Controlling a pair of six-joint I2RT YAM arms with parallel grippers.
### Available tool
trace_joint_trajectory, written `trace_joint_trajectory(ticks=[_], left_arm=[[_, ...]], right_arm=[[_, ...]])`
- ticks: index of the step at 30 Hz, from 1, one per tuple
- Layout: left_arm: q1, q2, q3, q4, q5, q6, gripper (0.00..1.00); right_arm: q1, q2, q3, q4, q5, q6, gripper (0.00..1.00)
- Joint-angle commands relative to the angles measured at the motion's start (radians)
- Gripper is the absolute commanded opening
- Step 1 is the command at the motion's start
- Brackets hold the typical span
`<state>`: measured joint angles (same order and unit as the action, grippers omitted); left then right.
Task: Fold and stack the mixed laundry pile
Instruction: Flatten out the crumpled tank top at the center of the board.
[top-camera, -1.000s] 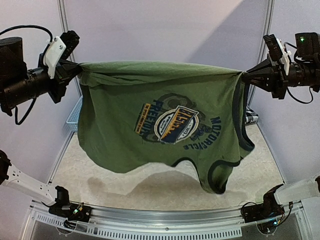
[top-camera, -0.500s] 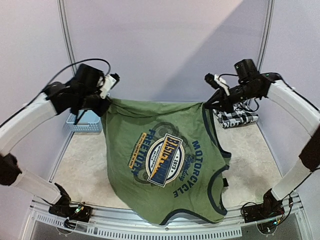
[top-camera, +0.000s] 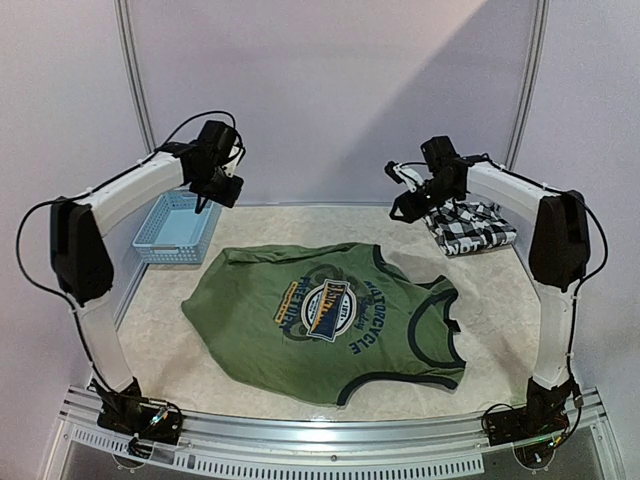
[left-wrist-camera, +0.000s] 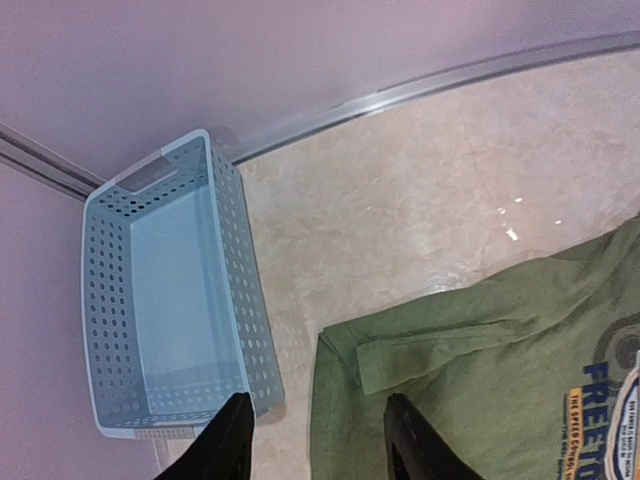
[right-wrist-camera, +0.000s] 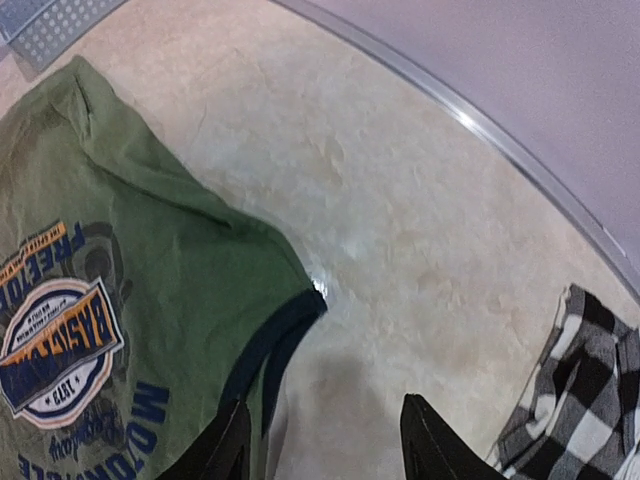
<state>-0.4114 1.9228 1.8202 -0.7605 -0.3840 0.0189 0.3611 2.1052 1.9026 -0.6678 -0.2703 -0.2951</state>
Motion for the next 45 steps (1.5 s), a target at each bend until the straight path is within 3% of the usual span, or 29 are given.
trace_joint_trajectory(ticks=[1, 7, 15, 28, 32, 35, 39, 45], left_arm=[[-0.032, -0.190, -0.222, -0.017, 0.155, -0.133, 0.46], [-0.081, -0.327, -0.507, -0.033, 0.327, -0.222, 0.45], [-0.109, -0.392, -0.695, -0.018, 0.458, -0.300, 0.44], [-0.118, -0.427, -0.767, -0.099, 0.233, -0.394, 0.45], [-0.118, -0.604, -0.914, -0.015, 0.229, -0.547, 0.47], [-0.127, -0.746, -1.006, 0.015, 0.257, -0.625, 0.49], [-0.173, -0.884, -1.050, -0.010, 0.242, -0.628, 0.52], [-0.205, -0.890, -1.043, -0.075, 0.208, -0.585, 0.53]], right_arm=[[-0.013, -0.161, -0.143, -0.083, 0.085, -0.032, 0.50], [-0.086, -0.203, -0.367, -0.075, 0.106, -0.132, 0.30], [-0.126, -0.100, -0.432, -0.071, 0.190, -0.180, 0.23], [-0.274, -0.078, -0.508, -0.059, 0.263, -0.139, 0.22], [-0.282, -0.203, -0.582, -0.077, 0.133, -0.148, 0.29], [-0.259, -0.389, -0.673, -0.084, 0.006, -0.174, 0.42], [-0.170, -0.600, -0.802, -0.189, -0.214, -0.375, 0.52], [0.142, -0.754, -0.990, -0.329, -0.124, -0.650, 0.56]])
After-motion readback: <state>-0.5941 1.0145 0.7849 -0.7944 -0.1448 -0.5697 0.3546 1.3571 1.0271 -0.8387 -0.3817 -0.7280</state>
